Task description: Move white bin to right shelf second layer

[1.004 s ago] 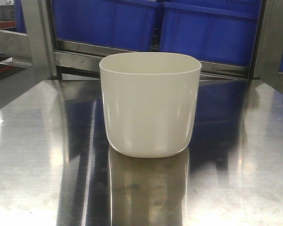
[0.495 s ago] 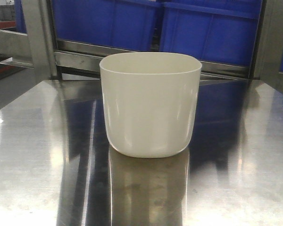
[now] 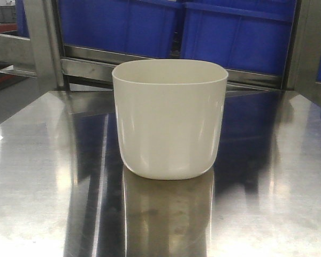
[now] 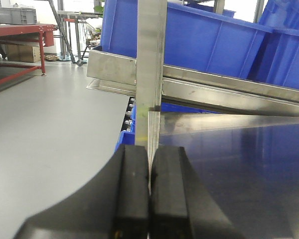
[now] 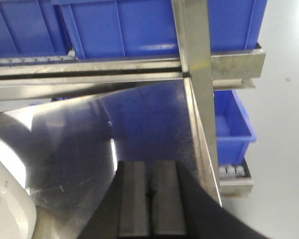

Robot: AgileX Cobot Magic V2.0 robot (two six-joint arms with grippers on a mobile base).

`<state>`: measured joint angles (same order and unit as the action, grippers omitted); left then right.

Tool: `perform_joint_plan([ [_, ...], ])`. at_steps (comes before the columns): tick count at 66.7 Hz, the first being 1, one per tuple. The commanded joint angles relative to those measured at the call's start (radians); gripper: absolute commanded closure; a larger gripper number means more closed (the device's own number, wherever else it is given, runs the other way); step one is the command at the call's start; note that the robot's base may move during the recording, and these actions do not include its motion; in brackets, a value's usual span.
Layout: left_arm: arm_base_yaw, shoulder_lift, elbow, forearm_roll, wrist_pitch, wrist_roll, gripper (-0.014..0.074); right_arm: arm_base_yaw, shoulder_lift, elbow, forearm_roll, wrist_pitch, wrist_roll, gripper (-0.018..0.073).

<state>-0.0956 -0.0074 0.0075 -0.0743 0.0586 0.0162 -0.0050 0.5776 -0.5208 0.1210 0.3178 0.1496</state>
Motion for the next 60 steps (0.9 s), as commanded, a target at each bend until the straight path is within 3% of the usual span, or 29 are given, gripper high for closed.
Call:
perform_joint_plan([
  [1,-0.006,-0.003,0.037,-0.009,-0.086,-0.01,0.0512,-0.006,0.093,-0.12,0.001,0.036,0.0,0.0503],
  [15,-0.006,-0.003,0.037,-0.009,-0.086,-0.01,0.0512,-0.006,0.306,-0.35,0.001,0.333,-0.006,0.0499],
  [20,-0.006,-0.003,0.037,-0.009,-0.086,-0.01,0.0512,0.005,0.366,-0.413,0.001,0.403,-0.068,0.0481],
  [26,-0.006,-0.003,0.037,-0.009,-0.086,-0.01,0.0512,0.043,0.408,-0.46,0.001,0.406,-0.157,0.0356],
  [34,-0.006,-0.003,0.037,-0.009,-0.086,-0.01,0.0512,0.119,0.449,-0.489,0.001,0.372,-0.174,0.0064],
  [37,-0.006,-0.003,0.037,-0.009,-0.086,-0.01,0.0512,0.155,0.468,-0.495,0.001,0.366,-0.174,0.0019],
  [60,-0.006,-0.003,0.037,-0.009,-0.086,-0.01,0.0512,0.32,0.66,-0.6,0.066,0.402,-0.174,0.002],
])
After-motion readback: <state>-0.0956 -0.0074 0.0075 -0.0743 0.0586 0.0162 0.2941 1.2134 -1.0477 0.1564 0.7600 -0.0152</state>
